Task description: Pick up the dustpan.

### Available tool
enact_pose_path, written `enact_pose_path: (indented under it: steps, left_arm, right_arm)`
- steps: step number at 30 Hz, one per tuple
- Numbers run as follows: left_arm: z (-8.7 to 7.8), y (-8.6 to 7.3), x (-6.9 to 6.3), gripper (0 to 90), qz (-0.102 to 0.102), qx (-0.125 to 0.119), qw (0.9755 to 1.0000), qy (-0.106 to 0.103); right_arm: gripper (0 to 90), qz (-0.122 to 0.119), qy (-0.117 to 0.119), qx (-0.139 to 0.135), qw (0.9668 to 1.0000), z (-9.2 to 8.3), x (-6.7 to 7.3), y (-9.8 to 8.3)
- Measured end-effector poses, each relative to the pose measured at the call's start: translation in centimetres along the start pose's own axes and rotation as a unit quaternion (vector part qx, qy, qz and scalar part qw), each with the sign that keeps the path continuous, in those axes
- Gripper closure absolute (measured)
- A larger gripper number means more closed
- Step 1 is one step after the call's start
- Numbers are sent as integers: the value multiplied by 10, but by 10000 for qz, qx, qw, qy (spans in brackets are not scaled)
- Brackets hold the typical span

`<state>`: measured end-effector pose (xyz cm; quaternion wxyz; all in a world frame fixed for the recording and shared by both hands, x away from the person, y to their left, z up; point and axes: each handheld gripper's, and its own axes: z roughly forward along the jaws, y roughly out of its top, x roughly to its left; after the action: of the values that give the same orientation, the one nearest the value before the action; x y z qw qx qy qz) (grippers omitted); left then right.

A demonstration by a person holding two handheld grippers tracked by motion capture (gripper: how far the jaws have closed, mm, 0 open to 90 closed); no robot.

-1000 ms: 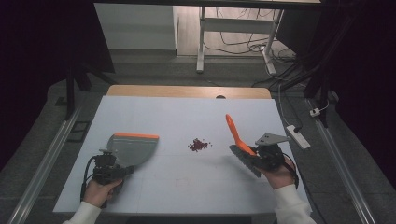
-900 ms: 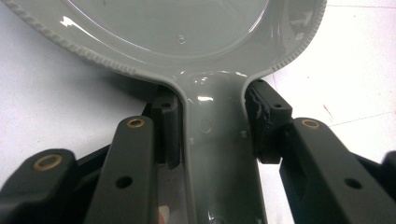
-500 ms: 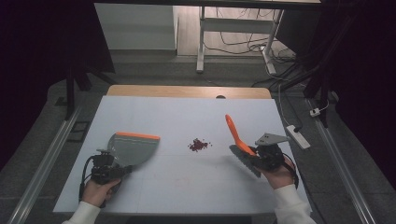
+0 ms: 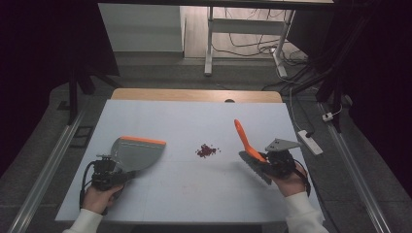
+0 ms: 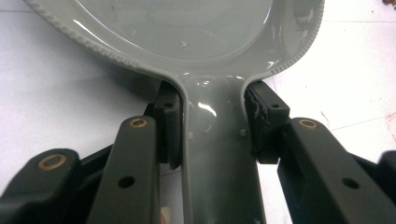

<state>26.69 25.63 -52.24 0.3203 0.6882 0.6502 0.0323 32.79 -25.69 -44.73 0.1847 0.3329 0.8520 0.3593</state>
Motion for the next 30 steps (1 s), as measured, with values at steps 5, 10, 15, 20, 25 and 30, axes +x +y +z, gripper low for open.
enact_pose_path:
  steps: [5,10,15,20,25,30]
  left_arm:
    - [-2,2,3,613,56,-142,9998,-89]
    - [-2,5,3,613,200,-275,9991,-260]
    - [-1,6,4,613,418,-348,9975,-452]
    - [-3,10,5,613,526,-467,9959,-572]
    - [-5,11,5,613,708,-535,9933,-746]
    - [-8,11,1,613,980,-642,9890,-899]
  right_arm:
    - [701,-23,-9,-13,10000,0,1,0]
    - [701,40,-33,-46,10000,-2,-1,0]
    - [701,94,-48,-56,9999,-1,-2,-1]
    - [701,149,-110,-54,9998,0,-2,-1]
    - [701,226,-198,-22,9995,-3,-1,-2]
    - [701,158,-207,-51,9996,-5,6,0]
